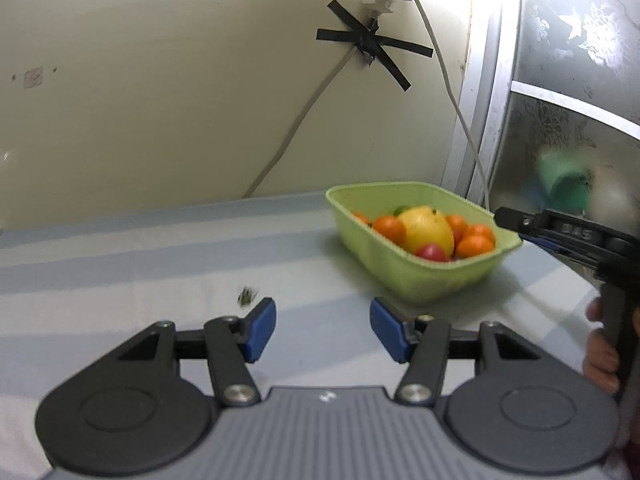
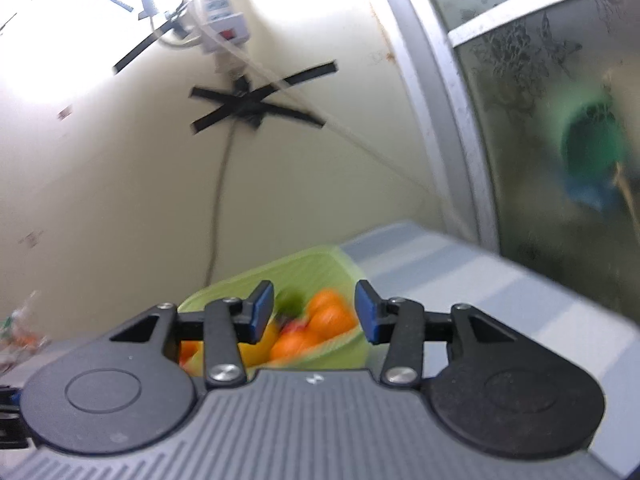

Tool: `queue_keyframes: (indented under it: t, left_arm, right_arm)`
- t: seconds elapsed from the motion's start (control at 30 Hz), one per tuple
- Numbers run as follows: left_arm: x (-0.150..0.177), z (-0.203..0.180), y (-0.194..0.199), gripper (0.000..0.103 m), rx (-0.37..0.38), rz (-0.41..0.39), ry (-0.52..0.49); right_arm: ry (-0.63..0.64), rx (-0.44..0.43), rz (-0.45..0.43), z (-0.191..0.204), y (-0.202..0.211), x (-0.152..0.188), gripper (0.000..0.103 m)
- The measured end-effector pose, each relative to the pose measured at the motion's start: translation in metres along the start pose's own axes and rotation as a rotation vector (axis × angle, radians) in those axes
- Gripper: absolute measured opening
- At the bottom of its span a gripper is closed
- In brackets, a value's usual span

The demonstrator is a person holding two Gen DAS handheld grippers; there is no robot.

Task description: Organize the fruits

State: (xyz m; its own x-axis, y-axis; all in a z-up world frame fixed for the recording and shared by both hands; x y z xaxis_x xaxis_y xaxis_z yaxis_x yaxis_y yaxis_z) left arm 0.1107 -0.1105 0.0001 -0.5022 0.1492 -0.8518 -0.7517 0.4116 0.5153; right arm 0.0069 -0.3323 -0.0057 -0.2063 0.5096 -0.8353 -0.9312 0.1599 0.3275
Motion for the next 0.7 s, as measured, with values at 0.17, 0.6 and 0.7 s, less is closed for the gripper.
queue_keyframes:
  t: [0.17, 0.6, 0.7]
  left_arm:
    - [0.015, 0.002, 0.002, 0.054, -0.003, 0.002, 0.018]
    - [0.019, 0.002, 0.015, 0.057, -0.057, -0.095, -0.005]
    - [0.02, 0.0, 0.016, 0.059, -0.058, -0.099, -0.016]
  right_arm:
    - [-0.02, -0.035, 0.011, 0.021, 0.031, 0.021, 0.052]
    - [-0.032, -0.035, 0.057, 0.025, 0.039, 0.033, 0.053]
    - [-0.039, -0.035, 0.054, 0.023, 0.042, 0.033, 0.054]
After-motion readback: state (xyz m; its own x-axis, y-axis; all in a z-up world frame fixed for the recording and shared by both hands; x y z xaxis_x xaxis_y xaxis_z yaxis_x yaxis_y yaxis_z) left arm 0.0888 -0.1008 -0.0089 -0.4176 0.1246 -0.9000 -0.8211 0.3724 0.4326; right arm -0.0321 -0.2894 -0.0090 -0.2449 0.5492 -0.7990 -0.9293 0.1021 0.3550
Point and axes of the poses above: each gripper's, at about its wrist camera, not at the fingertips, and y roughly against the way its jaws point, z to its left, x to its underside, the point moved 2 cm from there along -y, roughly the way its jaws point
